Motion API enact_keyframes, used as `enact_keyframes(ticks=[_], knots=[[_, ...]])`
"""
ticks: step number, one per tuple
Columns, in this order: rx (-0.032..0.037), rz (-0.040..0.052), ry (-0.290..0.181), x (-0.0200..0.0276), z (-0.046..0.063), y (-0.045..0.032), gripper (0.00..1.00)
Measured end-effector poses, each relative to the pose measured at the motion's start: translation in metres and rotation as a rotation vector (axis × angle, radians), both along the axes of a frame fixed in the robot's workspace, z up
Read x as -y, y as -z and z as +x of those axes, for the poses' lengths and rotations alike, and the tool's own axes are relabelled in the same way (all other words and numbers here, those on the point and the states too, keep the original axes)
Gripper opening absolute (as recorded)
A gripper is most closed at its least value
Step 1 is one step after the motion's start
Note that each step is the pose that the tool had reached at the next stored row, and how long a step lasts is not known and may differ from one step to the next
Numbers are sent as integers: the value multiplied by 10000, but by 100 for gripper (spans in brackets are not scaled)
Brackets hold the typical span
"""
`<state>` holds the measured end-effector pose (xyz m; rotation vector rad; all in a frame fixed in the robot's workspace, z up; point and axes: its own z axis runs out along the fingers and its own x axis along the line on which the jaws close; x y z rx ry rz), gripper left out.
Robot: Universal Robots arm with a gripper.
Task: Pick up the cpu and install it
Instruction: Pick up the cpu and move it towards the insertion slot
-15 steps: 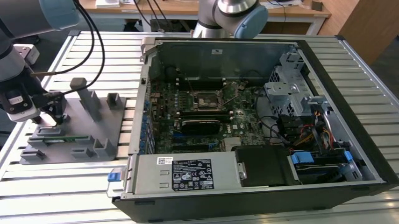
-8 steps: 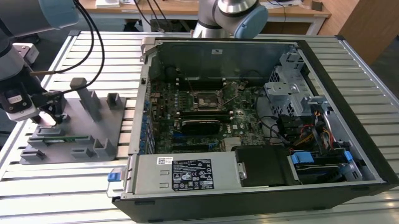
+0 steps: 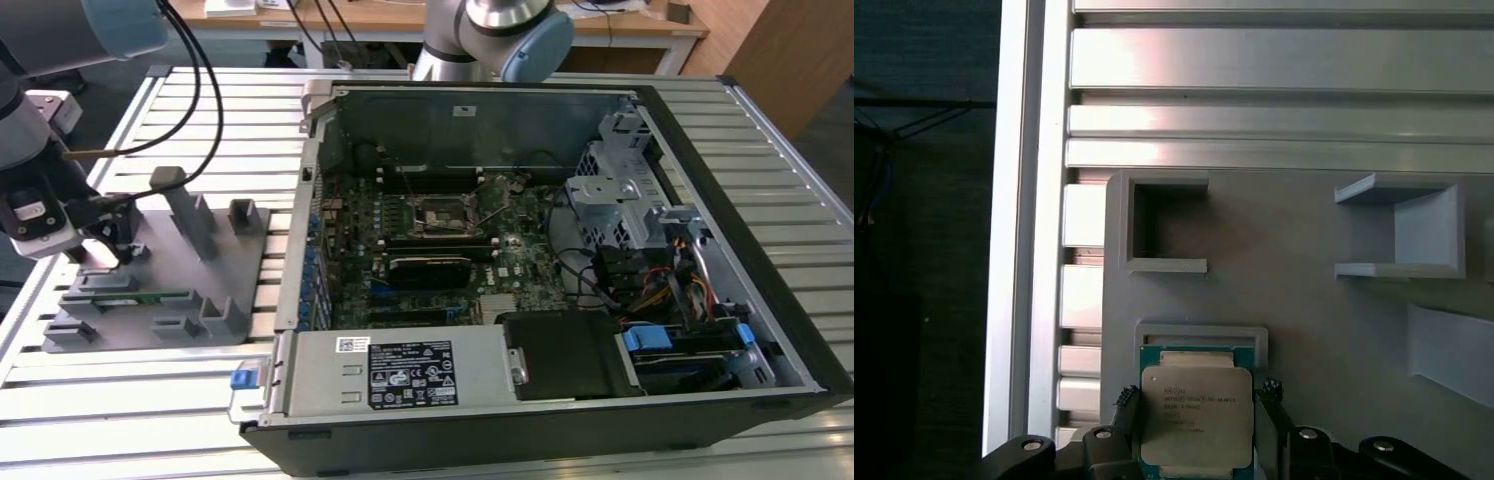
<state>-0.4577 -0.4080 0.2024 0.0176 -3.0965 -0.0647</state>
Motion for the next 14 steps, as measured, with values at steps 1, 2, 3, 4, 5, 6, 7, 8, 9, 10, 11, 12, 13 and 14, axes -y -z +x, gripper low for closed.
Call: enact_keyframes(ticks=[1,2,3,4,5,6,7,8,9,10,11,12,13,14], knots=[[0,0,0,0,0,-5,54],[1,1,0,0,0,-8,54],[3,2,0,0,1,-10,54],[3,2,-1,0,0,-12,54],[1,1,0,0,0,-16,54],[0,0,0,0,0,-18,54],[2,1,-1,0,1,-19,54],[2,1,-1,0,1,-22,54],[1,1,-1,0,0,-24,54],[1,1,0,-2,0,-50,54],[1,0,-1,-2,0,-65,54],[1,1,0,-2,0,-66,54],[0,0,0,-2,0,-67,54],[0,0,-1,-2,0,-69,54]])
